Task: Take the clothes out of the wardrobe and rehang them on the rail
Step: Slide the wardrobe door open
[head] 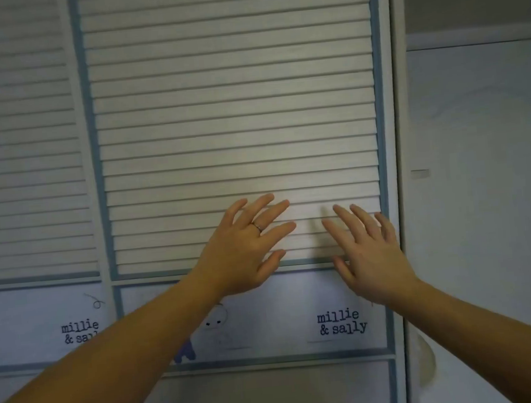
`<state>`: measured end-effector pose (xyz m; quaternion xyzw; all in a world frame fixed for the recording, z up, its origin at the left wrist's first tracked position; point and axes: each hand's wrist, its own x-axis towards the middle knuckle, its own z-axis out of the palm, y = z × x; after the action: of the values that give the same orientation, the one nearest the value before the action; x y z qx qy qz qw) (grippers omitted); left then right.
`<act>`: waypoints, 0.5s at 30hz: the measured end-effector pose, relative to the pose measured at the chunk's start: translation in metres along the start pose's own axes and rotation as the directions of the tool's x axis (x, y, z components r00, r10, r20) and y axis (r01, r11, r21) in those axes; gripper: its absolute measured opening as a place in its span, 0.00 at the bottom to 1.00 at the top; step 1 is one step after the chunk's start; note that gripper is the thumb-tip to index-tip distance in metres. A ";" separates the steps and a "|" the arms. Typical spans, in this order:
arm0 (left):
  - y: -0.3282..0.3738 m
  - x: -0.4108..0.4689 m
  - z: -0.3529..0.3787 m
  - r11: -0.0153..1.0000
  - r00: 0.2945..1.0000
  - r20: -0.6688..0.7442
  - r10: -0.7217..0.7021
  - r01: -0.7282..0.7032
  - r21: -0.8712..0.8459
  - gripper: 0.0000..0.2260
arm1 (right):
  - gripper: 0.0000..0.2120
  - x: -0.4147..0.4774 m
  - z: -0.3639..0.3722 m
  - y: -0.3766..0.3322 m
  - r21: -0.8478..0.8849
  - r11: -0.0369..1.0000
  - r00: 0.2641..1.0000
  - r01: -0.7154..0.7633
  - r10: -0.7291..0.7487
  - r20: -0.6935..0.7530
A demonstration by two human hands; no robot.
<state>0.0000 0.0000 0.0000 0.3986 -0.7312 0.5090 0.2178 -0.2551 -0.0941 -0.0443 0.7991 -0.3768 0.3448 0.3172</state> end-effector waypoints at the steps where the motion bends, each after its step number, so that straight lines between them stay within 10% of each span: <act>1: -0.001 0.003 0.011 1.000 1.000 0.018 0.020 -0.020 0.023 0.21 | 0.30 0.005 0.007 0.002 -0.008 1.000 1.000 0.022 -0.022 0.009; 15: -0.040 0.012 0.107 0.989 1.000 -0.018 -0.007 0.010 0.148 0.27 | 0.31 0.064 0.078 0.023 -0.179 0.972 0.964 0.154 -0.187 -0.189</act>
<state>0.0346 -0.1093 -0.0097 0.4124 -0.6878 0.5642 0.1960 -0.2191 -0.1904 -0.0320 0.7604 -0.2987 0.3644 0.4468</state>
